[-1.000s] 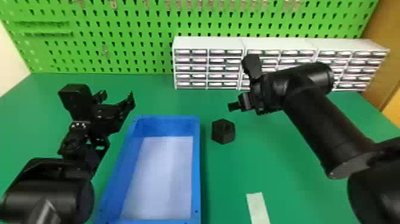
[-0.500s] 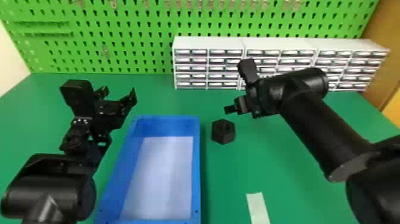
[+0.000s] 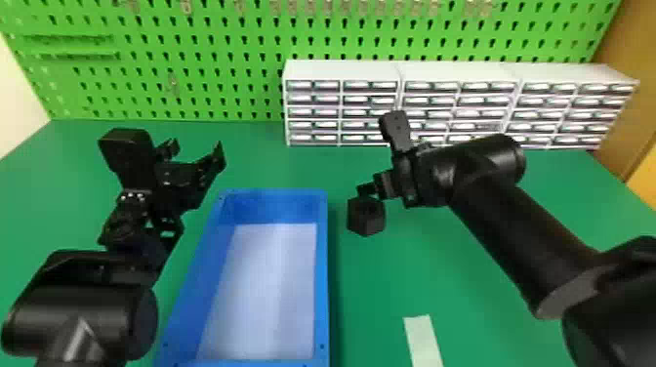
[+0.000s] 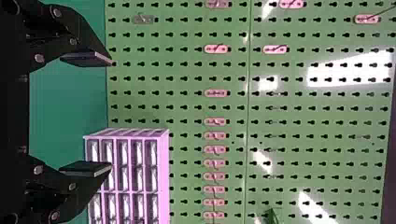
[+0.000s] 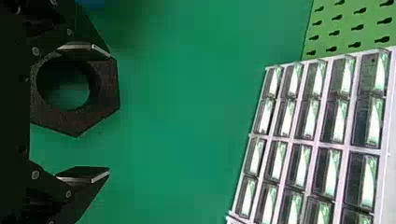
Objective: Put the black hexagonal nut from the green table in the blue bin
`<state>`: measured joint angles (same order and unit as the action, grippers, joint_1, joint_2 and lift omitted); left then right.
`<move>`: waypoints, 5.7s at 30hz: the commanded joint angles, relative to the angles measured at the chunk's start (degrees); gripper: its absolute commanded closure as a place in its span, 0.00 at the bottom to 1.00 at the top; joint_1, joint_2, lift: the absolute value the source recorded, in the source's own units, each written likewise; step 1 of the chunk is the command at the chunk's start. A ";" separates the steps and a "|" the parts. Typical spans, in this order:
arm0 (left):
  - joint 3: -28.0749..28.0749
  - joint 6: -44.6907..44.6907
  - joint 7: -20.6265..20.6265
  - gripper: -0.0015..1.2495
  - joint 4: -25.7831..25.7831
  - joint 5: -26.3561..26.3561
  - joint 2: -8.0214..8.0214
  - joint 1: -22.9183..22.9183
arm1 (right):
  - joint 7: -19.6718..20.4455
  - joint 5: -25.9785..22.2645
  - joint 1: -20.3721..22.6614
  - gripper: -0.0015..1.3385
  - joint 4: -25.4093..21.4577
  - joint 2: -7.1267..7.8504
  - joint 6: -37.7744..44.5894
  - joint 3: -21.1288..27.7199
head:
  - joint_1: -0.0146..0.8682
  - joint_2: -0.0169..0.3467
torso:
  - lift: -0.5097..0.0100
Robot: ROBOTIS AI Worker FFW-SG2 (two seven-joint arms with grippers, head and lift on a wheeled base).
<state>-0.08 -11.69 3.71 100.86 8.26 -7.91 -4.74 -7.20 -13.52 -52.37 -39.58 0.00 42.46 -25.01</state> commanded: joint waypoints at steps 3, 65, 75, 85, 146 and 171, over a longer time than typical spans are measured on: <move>0.00 0.00 0.07 0.37 0.13 0.00 0.00 -0.09 | 0.08 -0.27 0.52 0.30 1.87 -0.05 -2.29 -0.92 | 0.79 0.19 | 0.79; -0.09 0.00 0.24 0.37 0.31 -0.70 0.00 -0.27 | 5.79 -1.07 1.49 0.67 7.15 -0.05 -5.02 -2.85 | 0.79 0.19 | 0.79; -0.09 0.00 0.24 0.37 0.31 -0.79 0.00 -0.27 | 5.79 -0.80 1.40 0.79 7.06 -0.05 -4.23 -2.85 | 0.79 0.19 | 0.79; -0.18 0.00 0.24 0.37 0.39 -0.88 0.00 -0.18 | 5.79 -0.71 1.40 0.80 6.88 -0.05 -4.05 -2.85 | 0.79 0.19 | 0.79; -2.11 -0.27 0.42 0.37 1.54 -1.67 0.00 1.67 | 2.71 4.74 17.83 0.80 -54.55 -0.05 19.06 2.86 | 0.79 0.19 | 0.79; -3.69 -0.62 0.33 0.37 3.21 -1.93 0.00 2.02 | 2.71 -2.56 20.21 0.80 -57.45 2.20 18.27 -7.16 | 0.79 0.19 | 0.79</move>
<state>-3.50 -12.06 4.04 103.49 6.44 -7.91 -2.77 -4.48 -14.75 -32.62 -96.95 1.76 60.78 -31.21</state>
